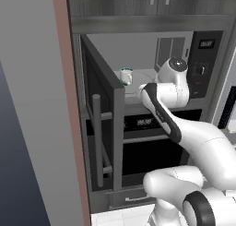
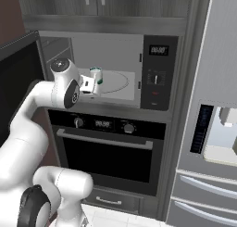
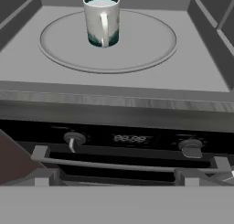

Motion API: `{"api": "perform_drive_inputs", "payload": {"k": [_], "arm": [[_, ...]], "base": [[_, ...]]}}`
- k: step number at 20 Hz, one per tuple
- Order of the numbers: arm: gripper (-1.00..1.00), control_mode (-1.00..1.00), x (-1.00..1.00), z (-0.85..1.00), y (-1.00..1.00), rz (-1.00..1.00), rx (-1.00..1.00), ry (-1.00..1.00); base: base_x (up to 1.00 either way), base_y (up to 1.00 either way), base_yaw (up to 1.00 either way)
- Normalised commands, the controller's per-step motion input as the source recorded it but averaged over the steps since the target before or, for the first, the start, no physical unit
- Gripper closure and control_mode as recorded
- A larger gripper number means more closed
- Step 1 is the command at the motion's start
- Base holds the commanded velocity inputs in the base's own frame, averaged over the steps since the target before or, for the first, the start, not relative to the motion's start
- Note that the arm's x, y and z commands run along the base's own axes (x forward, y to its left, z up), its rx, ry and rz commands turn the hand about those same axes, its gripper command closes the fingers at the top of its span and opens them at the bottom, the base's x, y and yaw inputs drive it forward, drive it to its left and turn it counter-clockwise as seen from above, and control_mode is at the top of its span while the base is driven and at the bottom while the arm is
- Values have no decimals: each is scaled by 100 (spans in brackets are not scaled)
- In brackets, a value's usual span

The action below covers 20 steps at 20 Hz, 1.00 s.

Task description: Pick the mug from the counter and place it inside the microwave. Then close the microwave.

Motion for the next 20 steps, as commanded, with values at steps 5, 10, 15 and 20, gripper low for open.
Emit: {"api": "perform_drive_inputs", "payload": {"k": [5,10,15,20], "arm": [[-100,-100,-74,27,-12,0,0,0],[-100,-100,-82,19,-7,0,0,-2],[-100,-100,-64,1,-2,0,-1,-10],[-100,-100,-72,8,2,0,0,-22]], "base": [[0,0,0],[0,0,0],[0,0,0],[0,0,0]]}}
